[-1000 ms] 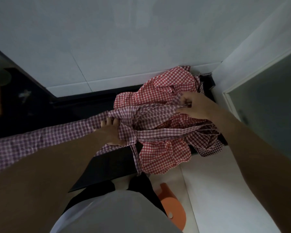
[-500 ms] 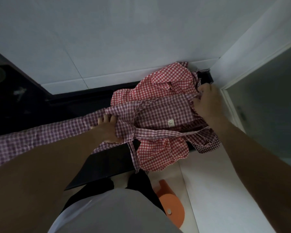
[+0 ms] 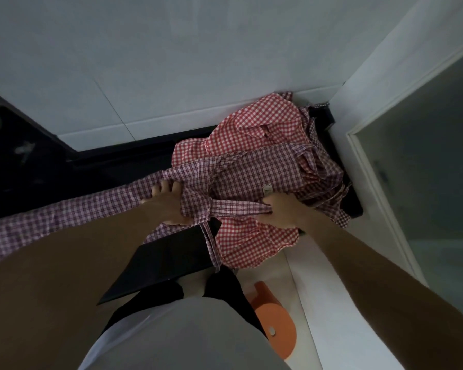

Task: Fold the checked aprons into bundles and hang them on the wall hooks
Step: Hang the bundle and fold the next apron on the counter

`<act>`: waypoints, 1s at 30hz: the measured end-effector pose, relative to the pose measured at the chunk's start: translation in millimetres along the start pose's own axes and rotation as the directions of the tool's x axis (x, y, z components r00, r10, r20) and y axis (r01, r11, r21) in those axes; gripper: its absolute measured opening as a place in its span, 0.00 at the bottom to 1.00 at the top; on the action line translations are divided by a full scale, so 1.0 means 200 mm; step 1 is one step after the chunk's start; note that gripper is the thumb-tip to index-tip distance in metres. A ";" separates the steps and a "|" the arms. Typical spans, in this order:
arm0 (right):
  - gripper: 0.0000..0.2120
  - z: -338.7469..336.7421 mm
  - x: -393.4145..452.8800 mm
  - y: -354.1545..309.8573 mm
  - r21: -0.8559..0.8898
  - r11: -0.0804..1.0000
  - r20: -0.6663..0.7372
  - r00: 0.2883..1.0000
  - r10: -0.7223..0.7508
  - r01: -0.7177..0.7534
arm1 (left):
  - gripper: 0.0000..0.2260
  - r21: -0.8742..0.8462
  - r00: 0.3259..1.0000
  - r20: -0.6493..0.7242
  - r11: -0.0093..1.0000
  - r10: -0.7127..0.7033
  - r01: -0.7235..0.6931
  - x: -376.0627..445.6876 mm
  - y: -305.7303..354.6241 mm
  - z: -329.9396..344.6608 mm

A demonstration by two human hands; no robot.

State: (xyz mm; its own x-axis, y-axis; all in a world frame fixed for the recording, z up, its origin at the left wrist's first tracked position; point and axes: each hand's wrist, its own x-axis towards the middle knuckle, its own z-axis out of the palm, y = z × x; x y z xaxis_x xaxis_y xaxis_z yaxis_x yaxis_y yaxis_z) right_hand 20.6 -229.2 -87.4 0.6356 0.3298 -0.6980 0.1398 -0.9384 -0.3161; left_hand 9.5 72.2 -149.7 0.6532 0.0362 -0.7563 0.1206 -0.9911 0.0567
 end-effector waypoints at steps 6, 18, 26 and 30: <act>0.08 -0.41 -0.07 0.10 0.213 0.972 -0.089 0.993 -0.077 0.094 | 0.55 -0.028 1.000 -0.006 1.000 -0.006 0.006 0.00 0.00 0.00; 0.35 -0.37 0.16 0.39 0.043 0.991 -0.244 0.960 0.135 -0.129 | 0.55 -0.110 0.964 -0.215 0.985 -0.155 0.134 -0.07 0.06 0.08; 0.33 -0.46 0.09 0.29 0.021 0.984 0.075 0.982 0.175 -0.177 | 0.59 -0.062 0.988 -0.103 0.992 -0.119 0.113 -0.09 -0.03 0.09; 0.29 -0.40 0.08 0.21 -0.144 0.972 0.169 0.963 0.211 -0.187 | 0.60 0.001 0.989 -0.068 0.991 -0.133 0.134 -0.10 -0.17 0.07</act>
State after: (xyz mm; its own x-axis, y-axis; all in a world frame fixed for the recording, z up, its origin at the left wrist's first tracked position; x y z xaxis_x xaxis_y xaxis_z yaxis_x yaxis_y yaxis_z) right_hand 97.2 -272.3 -59.7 0.5133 0.1373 -0.8471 0.1264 -0.9885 -0.0836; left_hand -18.9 104.3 -145.0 0.6808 0.1766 -0.7109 0.2060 -0.9775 -0.0455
